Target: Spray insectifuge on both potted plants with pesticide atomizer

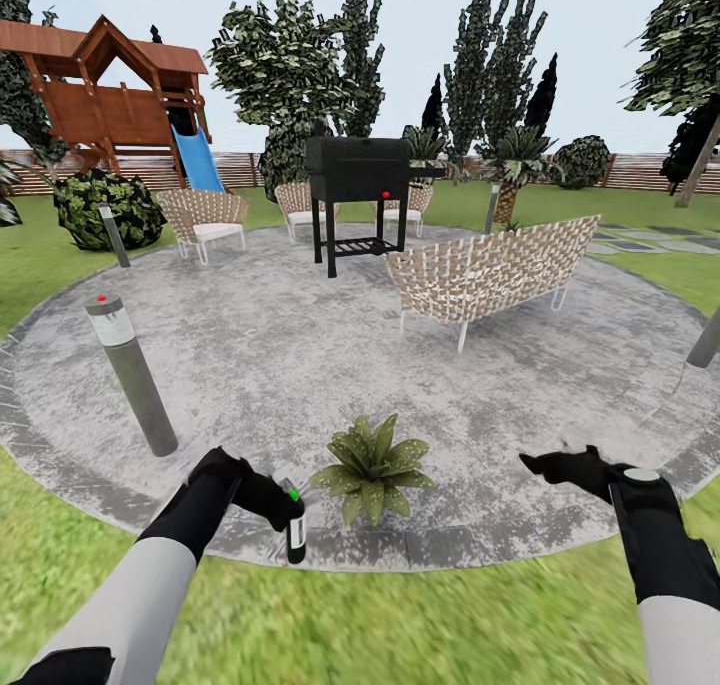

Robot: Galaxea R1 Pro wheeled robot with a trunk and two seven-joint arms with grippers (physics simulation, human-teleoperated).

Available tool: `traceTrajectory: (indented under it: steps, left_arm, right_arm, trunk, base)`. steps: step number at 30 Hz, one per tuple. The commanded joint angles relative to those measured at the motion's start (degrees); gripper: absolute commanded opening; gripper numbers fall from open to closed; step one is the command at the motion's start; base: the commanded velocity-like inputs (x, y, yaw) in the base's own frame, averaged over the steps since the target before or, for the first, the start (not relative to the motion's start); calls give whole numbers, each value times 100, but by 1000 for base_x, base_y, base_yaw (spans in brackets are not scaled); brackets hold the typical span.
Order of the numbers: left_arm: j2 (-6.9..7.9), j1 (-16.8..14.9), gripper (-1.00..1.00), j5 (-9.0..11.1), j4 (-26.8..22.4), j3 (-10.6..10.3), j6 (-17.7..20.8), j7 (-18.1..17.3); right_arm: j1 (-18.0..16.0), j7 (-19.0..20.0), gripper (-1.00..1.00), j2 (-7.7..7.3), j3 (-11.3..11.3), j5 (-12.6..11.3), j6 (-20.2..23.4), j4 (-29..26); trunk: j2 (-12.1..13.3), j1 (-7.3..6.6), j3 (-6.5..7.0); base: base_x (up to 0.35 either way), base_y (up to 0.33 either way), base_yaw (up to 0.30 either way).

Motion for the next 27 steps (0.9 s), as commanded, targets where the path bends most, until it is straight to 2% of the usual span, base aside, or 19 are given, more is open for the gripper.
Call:
traceTrajectory:
  steps: [1,2,4,6,8,10,11,12,14,18,19,23,27]
  left_arm:
    - [12,-3,-100,-37,-7,30,-30,-49]
    - [47,-3,-100,-37,-7,28,-152,-58]
    - [82,-3,-100,-43,-2,22,-306,-67]
    - [91,-3,-100,-44,0,20,-397,-69]
    - [99,-3,-100,-60,1,-2,-671,-115]
    - [100,-3,-100,-67,1,-39,-822,-225]
    - [100,-3,-100,-70,1,-57,-1034,-396]
    - [101,-3,-100,-71,1,-64,-1210,-517]
    - [96,-3,-100,-71,1,-68,-1437,-651]
    - [83,-3,-100,-72,1,-84,-1780,-883]
    - [80,-3,-100,-72,1,-86,-1842,-909]
    - [75,-3,-100,-72,1,-96,-2096,-1023]
    - [66,-3,-100,-72,1,-158,-2211,-1069]
  right_arm:
    - [-5,111,100,2,130,47,19,-7]
    - [-6,314,100,3,278,49,29,-6]
    - [-4,807,100,6,387,51,36,-7]
    - [-4,1064,100,9,413,52,39,-6]
    - [-3,1613,100,7,440,52,110,-6]
    - [-8,2000,100,5,445,64,199,-8]
    - [-19,2460,100,4,447,76,245,-12]
    - [-23,2740,100,4,448,82,262,-15]
    - [-28,2960,100,8,448,84,276,-19]
    - [-29,3105,100,12,454,69,299,-27]
    - [-30,3112,-100,12,462,63,315,-32]
    - [-30,3137,-100,12,627,54,372,-39]
    - [-31,3142,-100,11,1069,53,381,-40]
  trunk:
    - [-3,-1,-6]
    - [-3,-1,-6]
    - [-3,-1,-6]
    - [-3,-1,-6]
    - [-3,-1,-6]
    - [-3,-1,-6]
    - [-3,-1,-6]
    - [-3,-1,-6]
    - [-3,-1,-6]
    - [-3,-1,-6]
    - [-3,-1,-6]
    - [-3,-1,-6]
    - [-3,-1,-6]
  base:
    - [0,0,0]
    - [0,0,0]
    - [0,0,0]
    - [0,0,0]
    - [0,0,0]
    - [0,0,0]
    - [0,0,0]
    - [0,0,0]
    - [0,0,0]
    - [0,0,0]
    - [0,0,0]
    - [0,0,0]
    - [0,0,0]
